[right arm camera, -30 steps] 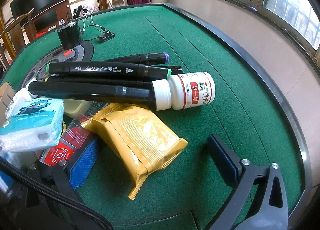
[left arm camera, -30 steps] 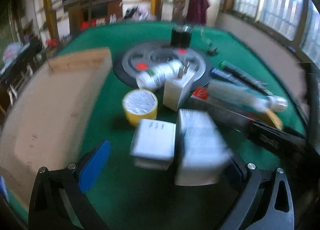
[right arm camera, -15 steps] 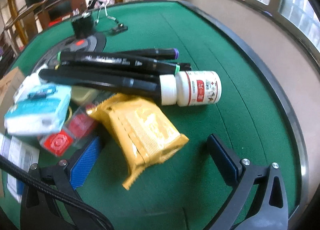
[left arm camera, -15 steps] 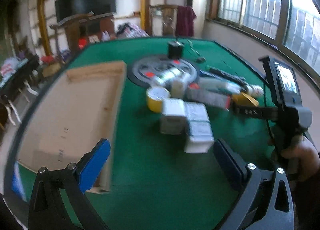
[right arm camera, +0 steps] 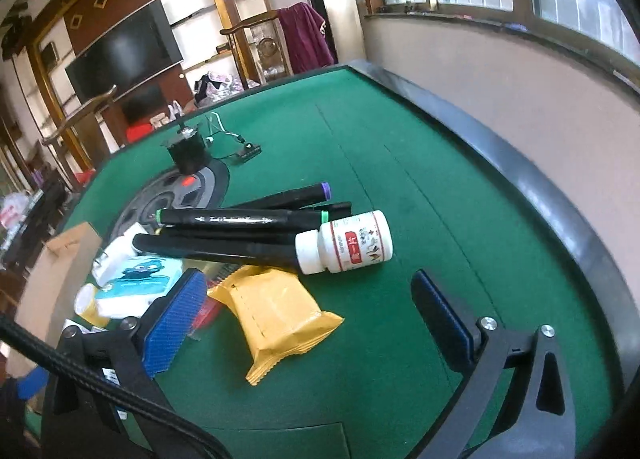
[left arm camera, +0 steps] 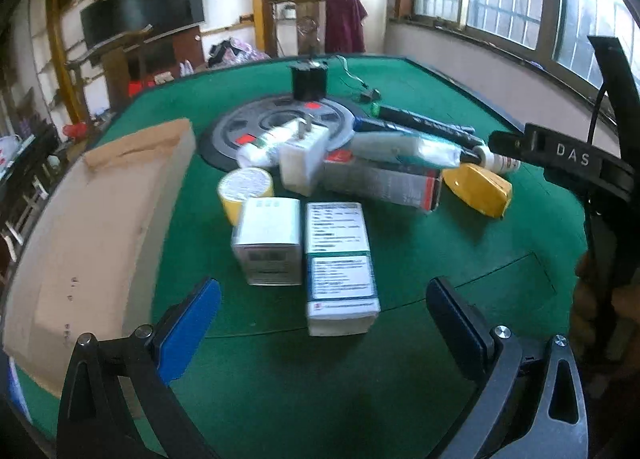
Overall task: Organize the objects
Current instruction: 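Grasp the white-and-blue medicine box with the left tool, then lift the medicine box with the left tool while the right tool grasps the small white box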
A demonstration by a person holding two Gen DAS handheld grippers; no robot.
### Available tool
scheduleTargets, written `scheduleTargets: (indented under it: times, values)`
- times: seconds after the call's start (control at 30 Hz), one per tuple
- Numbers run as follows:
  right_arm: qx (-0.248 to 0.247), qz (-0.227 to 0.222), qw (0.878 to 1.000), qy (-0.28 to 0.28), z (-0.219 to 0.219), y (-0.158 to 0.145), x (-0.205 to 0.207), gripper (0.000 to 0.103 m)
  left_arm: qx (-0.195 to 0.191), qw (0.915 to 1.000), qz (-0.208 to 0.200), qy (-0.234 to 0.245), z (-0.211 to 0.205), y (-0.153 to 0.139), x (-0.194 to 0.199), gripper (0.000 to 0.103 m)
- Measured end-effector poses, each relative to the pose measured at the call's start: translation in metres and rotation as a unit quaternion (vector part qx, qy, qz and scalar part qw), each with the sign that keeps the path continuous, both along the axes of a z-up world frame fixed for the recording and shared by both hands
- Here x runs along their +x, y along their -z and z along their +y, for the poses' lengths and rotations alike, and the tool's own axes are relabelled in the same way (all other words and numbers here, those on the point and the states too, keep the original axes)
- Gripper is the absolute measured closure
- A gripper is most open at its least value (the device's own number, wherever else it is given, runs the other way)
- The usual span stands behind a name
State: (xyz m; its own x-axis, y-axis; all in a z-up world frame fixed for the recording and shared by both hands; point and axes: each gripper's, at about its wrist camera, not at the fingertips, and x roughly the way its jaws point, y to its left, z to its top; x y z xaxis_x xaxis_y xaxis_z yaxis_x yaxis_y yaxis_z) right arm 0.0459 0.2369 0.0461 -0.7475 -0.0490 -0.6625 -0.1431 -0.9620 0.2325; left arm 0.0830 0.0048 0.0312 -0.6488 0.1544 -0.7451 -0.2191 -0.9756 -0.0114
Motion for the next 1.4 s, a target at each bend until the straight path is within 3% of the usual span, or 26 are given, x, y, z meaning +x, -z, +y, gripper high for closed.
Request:
scheduleTargets:
  times: [0.03, 0.07, 0.1, 0.13, 0.2, 0.4, 0.53, 0.63, 0.7, 0.8, 0.97, 1.2, 1.3, 1.4]
  values:
    - [-0.002, -0.001, 1.0, -0.001, 0.001, -0.001, 0.001, 0.001, 0.003, 1.0, -0.008, 0.002, 0.002, 0.002, -0.003, 0.023]
    - [-0.003, -0.003, 1.0, -0.004, 0.0, 0.0, -0.001, 0.001, 0.003, 0.9998, -0.018, 0.004, 0.004, 0.005, -0.006, 0.049]
    - [-0.005, -0.005, 1.0, -0.007, 0.0, 0.0, 0.0, 0.001, 0.005, 0.9995, -0.03, 0.008, 0.006, 0.008, -0.008, 0.064]
    - [-0.005, -0.006, 1.0, -0.008, -0.002, 0.001, -0.003, 0.001, 0.013, 0.9988, -0.046, 0.011, 0.006, 0.012, -0.01, 0.073]
    - [-0.005, -0.01, 1.0, -0.009, -0.003, 0.004, -0.006, 0.001, 0.029, 0.9983, -0.05, 0.006, 0.003, 0.014, -0.009, 0.073]
    - [-0.015, -0.01, 1.0, -0.009, -0.002, 0.003, -0.003, 0.001, 0.024, 0.9988, -0.039, 0.018, 0.01, 0.009, -0.009, 0.072]
    - [-0.013, -0.007, 1.0, -0.009, -0.003, 0.002, -0.002, 0.001, 0.01, 0.9987, -0.043, 0.026, 0.022, 0.012, -0.019, 0.062]
    - [-0.006, -0.004, 1.0, -0.007, -0.004, 0.001, -0.001, 0.001, 0.037, 0.9966, -0.069, 0.027, 0.026, 0.017, -0.029, 0.062]
    - [-0.004, -0.004, 1.0, -0.006, -0.005, 0.002, -0.002, 0.001, 0.053, 0.9961, -0.068, 0.02, 0.024, 0.016, -0.03, 0.074]
    - [0.003, -0.003, 1.0, -0.004, -0.006, 0.002, -0.003, 0.001, 0.084, 0.9938, -0.073, 0.01, 0.012, 0.014, -0.023, 0.074]
    - [0.017, 0.0, 1.0, -0.004, -0.01, 0.002, -0.003, 0.001, 0.115, 0.9927, -0.037, -0.003, -0.024, -0.016, 0.012, 0.074]
    - [0.016, 0.001, 1.0, -0.007, -0.011, 0.002, -0.001, 0.001, 0.149, 0.9865, 0.05, -0.046, -0.096, -0.071, 0.071, 0.073]
    - [0.014, 0.013, 0.999, -0.031, -0.017, -0.007, 0.004, 0.001, 0.145, 0.984, 0.08, -0.065, -0.123, -0.083, 0.092, 0.073]
    - [-0.014, 0.033, 0.995, -0.092, -0.035, -0.03, 0.026, 0.001, 0.143, 0.9816, 0.097, -0.081, -0.143, -0.086, 0.106, 0.073]
